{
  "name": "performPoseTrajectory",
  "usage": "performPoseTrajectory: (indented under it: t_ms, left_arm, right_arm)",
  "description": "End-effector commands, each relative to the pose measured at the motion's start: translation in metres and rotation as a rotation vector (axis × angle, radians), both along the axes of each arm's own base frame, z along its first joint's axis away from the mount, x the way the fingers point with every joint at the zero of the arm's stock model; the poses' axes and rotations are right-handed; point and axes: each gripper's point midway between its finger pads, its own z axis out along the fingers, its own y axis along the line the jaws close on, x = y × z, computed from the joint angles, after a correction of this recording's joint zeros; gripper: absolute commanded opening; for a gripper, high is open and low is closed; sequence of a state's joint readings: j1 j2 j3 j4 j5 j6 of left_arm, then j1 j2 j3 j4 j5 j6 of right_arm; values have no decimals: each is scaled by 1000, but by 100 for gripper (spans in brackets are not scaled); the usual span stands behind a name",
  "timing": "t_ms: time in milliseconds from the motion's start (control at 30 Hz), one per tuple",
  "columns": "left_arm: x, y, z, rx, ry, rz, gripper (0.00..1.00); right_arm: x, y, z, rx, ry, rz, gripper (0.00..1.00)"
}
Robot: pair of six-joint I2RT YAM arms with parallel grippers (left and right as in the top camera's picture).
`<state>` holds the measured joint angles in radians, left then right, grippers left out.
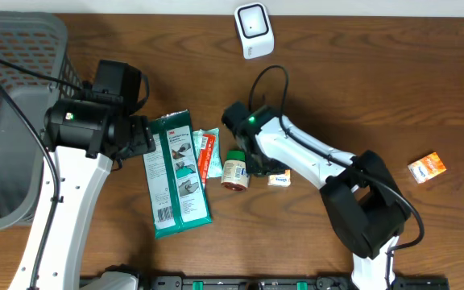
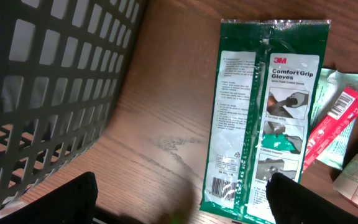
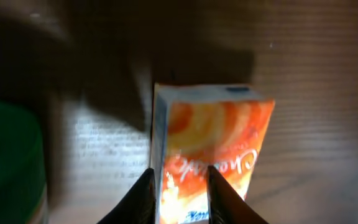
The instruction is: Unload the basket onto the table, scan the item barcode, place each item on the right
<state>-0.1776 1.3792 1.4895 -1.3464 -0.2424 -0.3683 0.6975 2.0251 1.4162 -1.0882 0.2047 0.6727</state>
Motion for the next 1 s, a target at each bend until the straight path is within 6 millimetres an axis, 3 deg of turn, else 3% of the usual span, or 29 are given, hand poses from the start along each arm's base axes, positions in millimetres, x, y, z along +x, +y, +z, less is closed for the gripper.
performPoseTrajectory:
  t_ms: [0,200,333,667,967]
  left_arm:
    - [0,3,1,14,-1,1,88]
    - [0,3,1,14,-1,1,88]
    - [0,3,1,14,-1,1,88]
    - [0,3,1,14,-1,1,88]
    - [0,3,1,14,-1,1,88]
  right_arm:
    - [4,-14,4,-61,-69,-12,23]
    - [9,-53,15,-249,-110,2,25]
    - [12,-64,17,-268,-95,5,25]
    - [9,-49,8,-178,-67,-12,31]
    - [2,-54,1,-191,-49,-11,31]
